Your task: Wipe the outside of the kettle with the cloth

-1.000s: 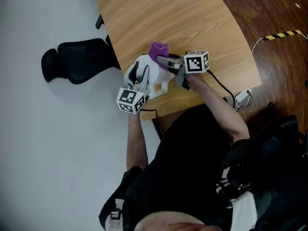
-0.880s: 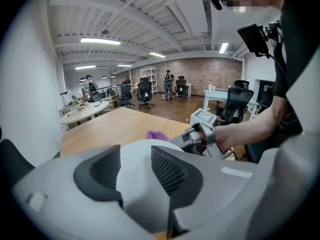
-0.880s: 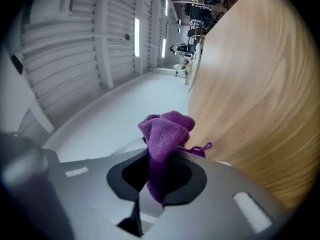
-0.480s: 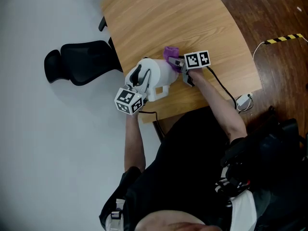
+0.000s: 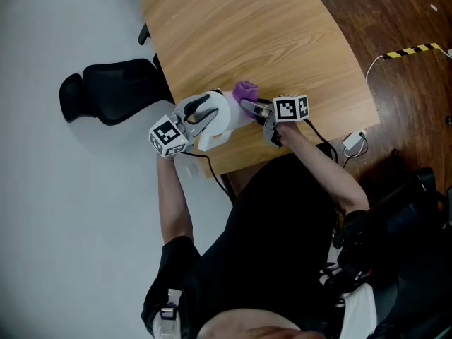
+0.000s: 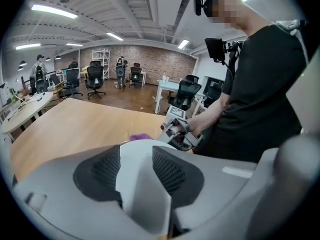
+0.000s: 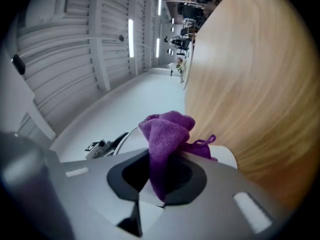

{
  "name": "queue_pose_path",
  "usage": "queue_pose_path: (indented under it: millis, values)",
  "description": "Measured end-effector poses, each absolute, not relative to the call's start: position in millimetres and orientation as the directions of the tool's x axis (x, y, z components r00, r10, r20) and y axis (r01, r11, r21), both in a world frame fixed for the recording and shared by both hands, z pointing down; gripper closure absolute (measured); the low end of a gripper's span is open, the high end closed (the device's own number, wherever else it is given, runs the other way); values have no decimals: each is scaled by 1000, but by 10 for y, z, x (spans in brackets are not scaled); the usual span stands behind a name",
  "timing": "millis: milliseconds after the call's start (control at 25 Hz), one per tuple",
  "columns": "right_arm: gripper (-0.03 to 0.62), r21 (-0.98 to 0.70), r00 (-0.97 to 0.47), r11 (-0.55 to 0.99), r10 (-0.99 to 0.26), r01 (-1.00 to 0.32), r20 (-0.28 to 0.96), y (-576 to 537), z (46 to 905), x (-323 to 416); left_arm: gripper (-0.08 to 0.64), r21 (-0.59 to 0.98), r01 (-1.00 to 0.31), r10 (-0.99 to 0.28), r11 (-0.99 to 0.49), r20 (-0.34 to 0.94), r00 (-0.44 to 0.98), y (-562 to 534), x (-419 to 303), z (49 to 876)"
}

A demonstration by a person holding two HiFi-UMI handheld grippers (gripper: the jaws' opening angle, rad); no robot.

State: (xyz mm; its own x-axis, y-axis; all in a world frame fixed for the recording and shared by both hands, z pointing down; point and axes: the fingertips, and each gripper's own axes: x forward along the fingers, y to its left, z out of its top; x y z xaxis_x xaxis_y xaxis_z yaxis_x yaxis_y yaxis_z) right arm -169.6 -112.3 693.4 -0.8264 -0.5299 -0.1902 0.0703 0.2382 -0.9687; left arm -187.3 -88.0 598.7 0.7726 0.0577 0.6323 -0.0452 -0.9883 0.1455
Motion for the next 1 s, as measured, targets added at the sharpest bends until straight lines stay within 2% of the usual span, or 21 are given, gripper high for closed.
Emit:
queue_pose_path:
  millis: [120,200,280,360,440,560,680,760,840,920,1000]
  values:
    - [544,-970,-753,188,-613,156,-240,-1030,6877,-1519,537,107,-154,-48,-982,650,758,-953,-1827,5993]
    - [546,-934,-682,266,-638,241,-357,-1038,6473,-1347,537,66,-263,-155,-962,665,731,-979,-1793,5987]
    - [545,-881,-637,372,-610,294,-470,-1038,6025,-1302,536,52,-352,-230,-935,665,710,-968,-1765,6027]
    - [544,-870,-625,380,-607,313,-490,-1002,5973,-1418,536,46,-408,-283,-912,650,705,-938,-1764,6069]
    - [543,-911,-633,303,-655,281,-413,-979,6320,-1513,536,26,-429,-316,-903,635,705,-902,-1766,6084]
    - [543,-982,-711,130,-677,136,-188,-1015,7122,-1605,536,6,-422,-324,-907,630,706,-888,-1754,6070]
    - [543,-997,-800,-74,-597,-27,66,-1026,7977,-1736,536,10,-417,-317,-909,634,706,-887,-1768,6025]
    - [541,-991,-835,-118,-539,-56,112,-1033,8114,-1735,536,13,-416,-315,-909,632,708,-861,-1763,6024]
    - [543,-1000,-853,-8,-521,-25,25,-1139,7641,-1645,536,10,-416,-317,-909,631,708,-861,-1752,6023]
    - [543,-976,-849,214,-508,40,-146,-1298,6790,-1537,536,3,-415,-321,-910,628,709,-875,-1747,6005]
    - [543,-927,-859,372,-456,54,-233,-1368,6170,-1513,536,-1,-416,-325,-909,626,709,-865,-1744,6004]
